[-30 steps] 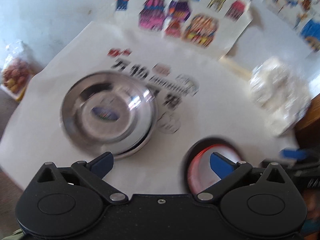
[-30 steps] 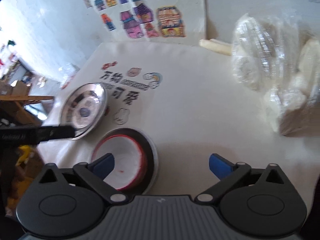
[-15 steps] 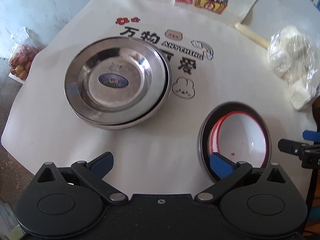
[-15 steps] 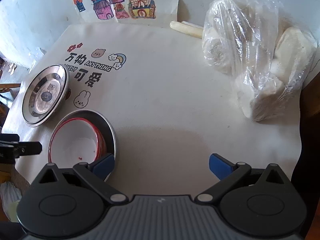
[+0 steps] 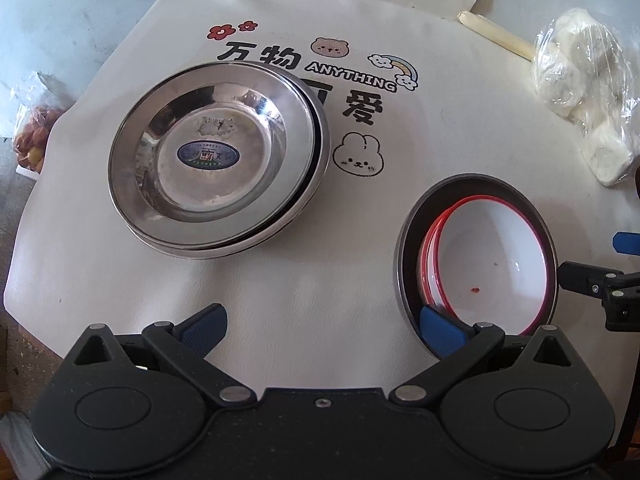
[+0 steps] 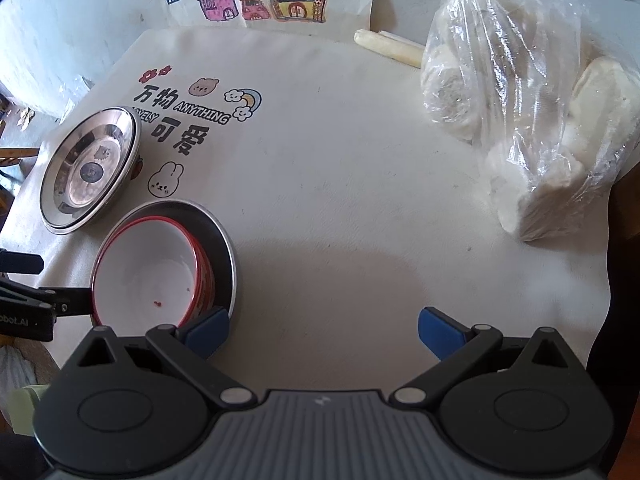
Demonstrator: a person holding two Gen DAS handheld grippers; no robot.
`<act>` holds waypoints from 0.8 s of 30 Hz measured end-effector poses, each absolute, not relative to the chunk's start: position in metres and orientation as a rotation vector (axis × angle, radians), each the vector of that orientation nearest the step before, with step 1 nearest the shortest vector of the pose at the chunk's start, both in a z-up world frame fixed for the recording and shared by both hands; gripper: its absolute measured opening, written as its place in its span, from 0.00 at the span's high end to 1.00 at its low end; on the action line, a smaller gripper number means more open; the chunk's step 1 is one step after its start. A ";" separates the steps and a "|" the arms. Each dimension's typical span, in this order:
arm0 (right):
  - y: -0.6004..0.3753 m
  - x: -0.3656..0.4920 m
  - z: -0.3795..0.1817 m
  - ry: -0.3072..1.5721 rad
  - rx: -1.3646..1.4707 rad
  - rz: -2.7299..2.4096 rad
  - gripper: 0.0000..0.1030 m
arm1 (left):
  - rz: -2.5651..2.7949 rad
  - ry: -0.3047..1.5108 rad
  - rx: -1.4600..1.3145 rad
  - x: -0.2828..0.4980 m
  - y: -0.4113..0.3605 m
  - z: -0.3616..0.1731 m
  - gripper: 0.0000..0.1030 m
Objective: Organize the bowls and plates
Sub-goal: 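Move both tools to the rim of the steel bowl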
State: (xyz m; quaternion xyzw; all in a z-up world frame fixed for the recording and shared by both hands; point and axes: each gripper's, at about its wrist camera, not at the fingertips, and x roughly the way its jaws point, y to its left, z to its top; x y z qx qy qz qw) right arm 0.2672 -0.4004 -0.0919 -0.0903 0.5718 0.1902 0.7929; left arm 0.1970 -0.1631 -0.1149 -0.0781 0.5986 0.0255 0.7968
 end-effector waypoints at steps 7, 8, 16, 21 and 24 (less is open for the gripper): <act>-0.396 0.265 -0.095 1.228 -0.199 0.416 0.00 | 0.062 1.292 -0.158 0.200 -0.168 -0.118 0.01; -0.395 0.265 -0.095 1.228 -0.205 0.418 0.00 | 0.065 1.294 -0.156 0.201 -0.167 -0.118 0.01; -0.388 0.271 -0.098 1.231 -0.244 0.427 0.00 | 0.077 1.299 -0.178 0.202 -0.164 -0.121 0.01; -0.382 0.272 -0.104 1.227 -0.285 0.427 0.00 | 0.081 1.304 -0.184 0.204 -0.162 -0.124 0.01; -0.378 0.272 -0.106 1.216 -0.313 0.428 0.00 | 0.084 1.309 -0.190 0.204 -0.162 -0.126 0.01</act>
